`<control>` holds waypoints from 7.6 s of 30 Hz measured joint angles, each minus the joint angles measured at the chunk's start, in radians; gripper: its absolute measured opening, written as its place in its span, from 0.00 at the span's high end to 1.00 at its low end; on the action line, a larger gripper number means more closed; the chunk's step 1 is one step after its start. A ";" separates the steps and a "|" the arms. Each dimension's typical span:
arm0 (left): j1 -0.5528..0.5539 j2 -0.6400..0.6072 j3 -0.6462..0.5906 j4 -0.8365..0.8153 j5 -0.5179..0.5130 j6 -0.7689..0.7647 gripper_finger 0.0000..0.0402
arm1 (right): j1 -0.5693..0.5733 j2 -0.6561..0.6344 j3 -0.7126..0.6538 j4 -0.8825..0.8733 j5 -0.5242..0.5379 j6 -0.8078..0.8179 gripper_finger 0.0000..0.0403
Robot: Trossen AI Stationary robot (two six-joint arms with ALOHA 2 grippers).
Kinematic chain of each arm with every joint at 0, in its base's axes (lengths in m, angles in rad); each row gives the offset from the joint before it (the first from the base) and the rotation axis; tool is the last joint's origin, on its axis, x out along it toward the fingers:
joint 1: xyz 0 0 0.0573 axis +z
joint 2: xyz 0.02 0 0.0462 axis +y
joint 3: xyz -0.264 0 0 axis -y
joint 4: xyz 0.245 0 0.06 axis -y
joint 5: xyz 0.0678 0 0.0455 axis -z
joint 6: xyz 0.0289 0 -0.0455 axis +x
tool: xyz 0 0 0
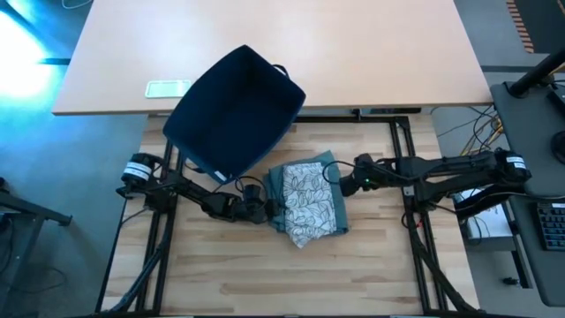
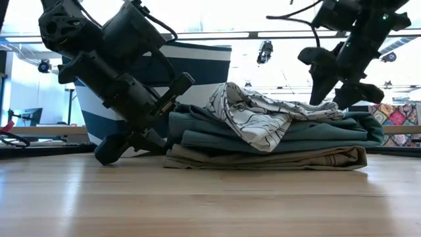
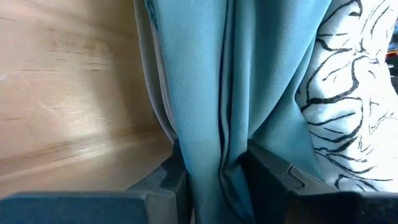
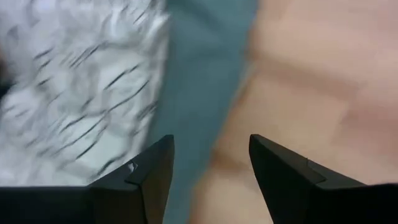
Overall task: Fold Laundry from Bin
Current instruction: Put the folded clothes into the laundry basket
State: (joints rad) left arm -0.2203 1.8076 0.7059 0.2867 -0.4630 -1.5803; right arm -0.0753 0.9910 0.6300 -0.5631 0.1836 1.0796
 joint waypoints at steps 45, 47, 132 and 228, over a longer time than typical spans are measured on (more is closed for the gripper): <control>-0.002 0.001 0.128 -0.199 0.039 0.012 0.81 | -0.088 0.471 -0.245 0.930 -0.281 0.124 0.65; -0.006 0.001 0.139 -0.213 0.034 0.010 0.82 | -0.086 0.463 -0.217 0.889 -0.282 0.092 0.79; 0.047 0.370 0.569 -0.072 0.088 0.065 0.94 | 0.023 0.279 0.067 -0.110 -0.327 -0.106 0.86; -0.017 -0.246 0.621 -0.490 -0.426 0.879 0.90 | 0.175 0.276 0.757 -0.234 -0.027 -0.164 0.86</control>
State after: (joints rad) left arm -0.2371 1.5620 1.3273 -0.2036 -0.8894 -0.7008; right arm 0.1000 1.2666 1.3868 -0.7970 0.1565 0.9158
